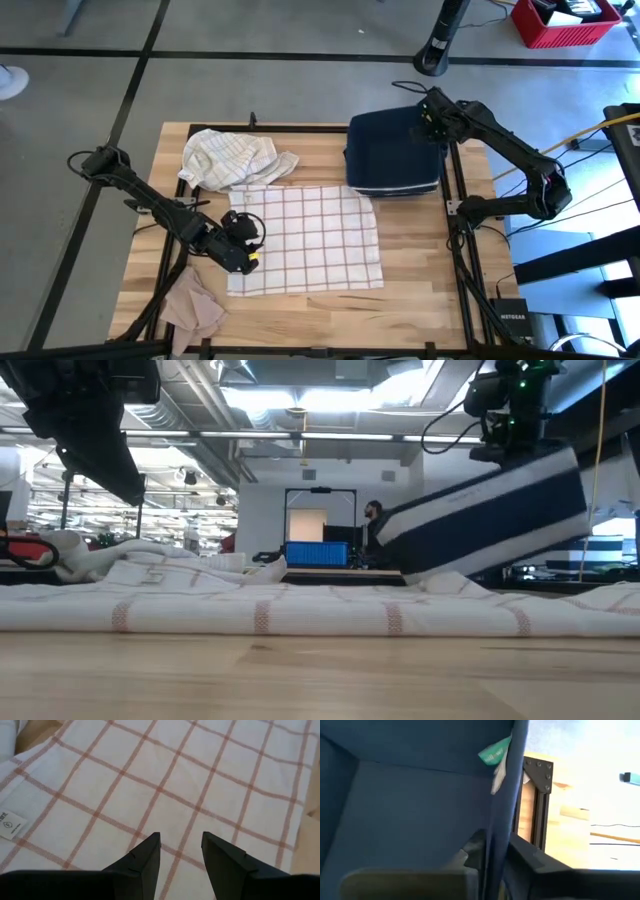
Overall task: Fold towel
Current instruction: Move the blue bin to the top right of the table
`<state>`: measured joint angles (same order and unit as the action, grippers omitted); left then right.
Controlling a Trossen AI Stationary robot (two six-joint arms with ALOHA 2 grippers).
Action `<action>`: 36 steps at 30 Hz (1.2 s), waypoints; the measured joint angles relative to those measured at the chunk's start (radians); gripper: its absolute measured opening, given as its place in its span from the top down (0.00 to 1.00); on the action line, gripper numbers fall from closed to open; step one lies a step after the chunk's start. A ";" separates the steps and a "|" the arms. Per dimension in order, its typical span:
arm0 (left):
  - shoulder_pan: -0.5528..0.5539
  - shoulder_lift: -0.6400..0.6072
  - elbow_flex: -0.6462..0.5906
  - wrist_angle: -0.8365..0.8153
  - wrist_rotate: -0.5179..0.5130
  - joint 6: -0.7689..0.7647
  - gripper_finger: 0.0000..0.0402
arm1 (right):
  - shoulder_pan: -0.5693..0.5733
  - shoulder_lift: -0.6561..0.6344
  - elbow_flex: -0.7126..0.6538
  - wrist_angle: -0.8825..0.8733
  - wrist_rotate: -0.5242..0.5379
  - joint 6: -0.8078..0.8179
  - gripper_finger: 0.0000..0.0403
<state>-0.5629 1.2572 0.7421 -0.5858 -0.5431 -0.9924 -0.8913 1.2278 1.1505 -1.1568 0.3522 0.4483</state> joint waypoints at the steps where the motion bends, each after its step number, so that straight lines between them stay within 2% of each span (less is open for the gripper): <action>1: 0.000 0.000 0.000 0.000 0.000 0.000 0.66 | 0.000 0.000 0.000 0.000 0.000 -0.005 0.80; 5: 0.000 0.000 0.000 0.000 0.000 -0.002 0.66 | 0.000 0.000 0.017 -0.011 0.007 -0.038 0.68; 10: 0.000 0.000 0.000 0.002 0.007 -0.006 0.66 | 0.003 0.000 0.122 -0.085 -0.015 -0.129 0.58; 12: 0.000 0.000 0.000 0.009 0.016 -0.003 0.66 | 0.027 -0.002 0.164 -0.110 -0.054 -0.153 0.57; 15: 0.000 0.012 0.000 0.069 0.027 0.037 0.66 | 0.102 -0.029 0.178 -0.098 -0.195 -0.208 0.56; 19: -0.001 0.047 0.000 0.151 0.073 0.088 0.66 | 0.312 -0.081 0.128 -0.044 -0.348 -0.215 0.56; 24: -0.013 0.102 0.000 0.153 0.155 0.026 0.66 | 0.696 -0.136 -0.030 0.135 -0.365 -0.127 0.56; 28: -0.036 0.161 0.000 0.157 0.238 -0.022 0.66 | 0.978 -0.119 -0.202 0.414 -0.363 -0.072 0.56; 30: -0.048 0.196 0.000 0.158 0.253 -0.043 0.66 | 1.083 -0.089 -0.284 0.572 -0.332 -0.064 0.56; 31: -0.053 0.213 0.000 0.160 0.253 -0.053 0.66 | 1.122 -0.068 -0.319 0.626 -0.281 -0.064 0.56; 33: -0.058 0.248 0.000 0.174 0.257 -0.072 0.66 | 1.160 -0.024 -0.369 0.666 -0.135 -0.062 0.56; 36: -0.067 0.303 0.000 0.198 0.303 -0.113 0.66 | 1.156 0.040 -0.403 0.664 0.057 -0.061 0.56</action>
<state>-0.6298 1.5603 0.7418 -0.3882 -0.2404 -1.1058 0.2645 1.2673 0.7471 -0.4931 0.4094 0.3876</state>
